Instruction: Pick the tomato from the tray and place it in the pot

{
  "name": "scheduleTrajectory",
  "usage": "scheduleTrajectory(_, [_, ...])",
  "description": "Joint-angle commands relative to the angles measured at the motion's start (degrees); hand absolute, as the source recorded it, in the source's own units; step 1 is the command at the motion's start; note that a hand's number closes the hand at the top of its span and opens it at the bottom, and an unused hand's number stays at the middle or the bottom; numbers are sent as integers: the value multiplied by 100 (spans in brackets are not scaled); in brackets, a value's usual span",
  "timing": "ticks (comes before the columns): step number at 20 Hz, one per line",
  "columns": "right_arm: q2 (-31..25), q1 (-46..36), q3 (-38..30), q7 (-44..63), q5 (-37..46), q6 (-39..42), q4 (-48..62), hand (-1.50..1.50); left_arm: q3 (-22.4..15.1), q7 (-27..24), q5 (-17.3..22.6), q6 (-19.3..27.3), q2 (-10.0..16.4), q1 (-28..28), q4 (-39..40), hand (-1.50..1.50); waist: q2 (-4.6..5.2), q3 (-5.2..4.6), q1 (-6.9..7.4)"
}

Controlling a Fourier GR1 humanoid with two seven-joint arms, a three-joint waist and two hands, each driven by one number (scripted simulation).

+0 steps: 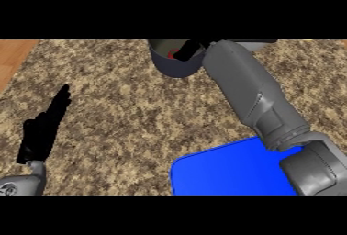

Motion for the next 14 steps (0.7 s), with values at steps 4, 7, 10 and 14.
scheduleTrajectory(4, [-22, -53, -672, -736, -619, -230, -243, -150, -12, -7, 0, -46, 5, 59, -50, 0, -27, 9, 24])
scheduleTrajectory(7, [49, 86, -1335, -1312, -1296, -381, -589, -150, -30, 17, 0, -56, -15, 76, -31, 0, -8, 20, 5])
scheduleTrajectory(10, [37, 123, -1765, -1544, -1729, -200, -597, -150, 83, 75, 52, -93, 79, 21, -47, 0, -62, 12, -89])
scheduleTrajectory(14, [-211, 245, -1971, -1819, -1942, 509, -333, -150, 187, -112, 61, -50, 57, 137, 103, 0, -77, 1, -174])
